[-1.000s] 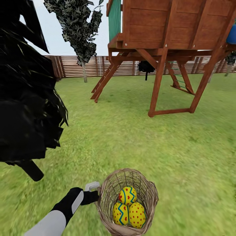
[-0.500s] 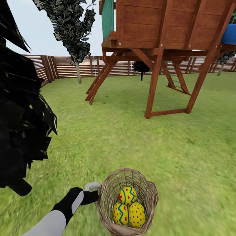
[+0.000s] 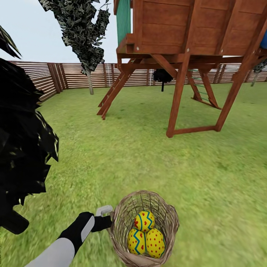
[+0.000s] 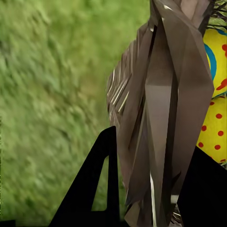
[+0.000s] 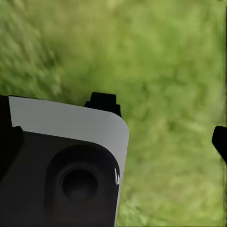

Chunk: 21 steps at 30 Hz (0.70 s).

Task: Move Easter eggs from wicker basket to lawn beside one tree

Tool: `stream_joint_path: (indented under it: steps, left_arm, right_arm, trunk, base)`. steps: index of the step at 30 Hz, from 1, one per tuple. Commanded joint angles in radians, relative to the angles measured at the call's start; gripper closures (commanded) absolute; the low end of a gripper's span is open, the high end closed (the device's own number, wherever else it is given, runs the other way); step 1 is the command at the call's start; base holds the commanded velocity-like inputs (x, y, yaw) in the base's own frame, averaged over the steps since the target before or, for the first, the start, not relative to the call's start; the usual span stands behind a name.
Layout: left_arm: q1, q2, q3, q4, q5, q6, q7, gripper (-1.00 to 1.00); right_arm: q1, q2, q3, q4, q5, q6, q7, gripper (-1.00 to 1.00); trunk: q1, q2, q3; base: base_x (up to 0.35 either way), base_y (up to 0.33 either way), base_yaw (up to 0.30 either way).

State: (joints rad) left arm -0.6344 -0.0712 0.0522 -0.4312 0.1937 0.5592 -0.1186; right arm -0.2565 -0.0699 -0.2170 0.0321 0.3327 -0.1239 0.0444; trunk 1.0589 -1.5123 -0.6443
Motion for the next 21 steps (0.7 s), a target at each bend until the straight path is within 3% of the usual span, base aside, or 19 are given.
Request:
stream_joint_path:
  steps: [1,21]
  left_arm:
    - [-0.001,-0.001,0.006,-0.001,0.01,0.007,-0.001,1.0]
    - [-0.001,0.001,0.006,-0.001,0.01,0.007,-0.001,1.0]
  right_arm:
    - [-0.001,-0.001,-0.008,0.003,0.006,-0.006,0.002,-1.0]
    - [-0.001,-0.001,-0.008,0.003,0.004,-0.006,0.003,-1.0]
  trunk:
    - [0.001,0.0,-0.001]
    - [0.001,0.0,-0.001]
  base:
    - [0.319,-0.079,0.244]
    - [0.319,-0.094,0.015]
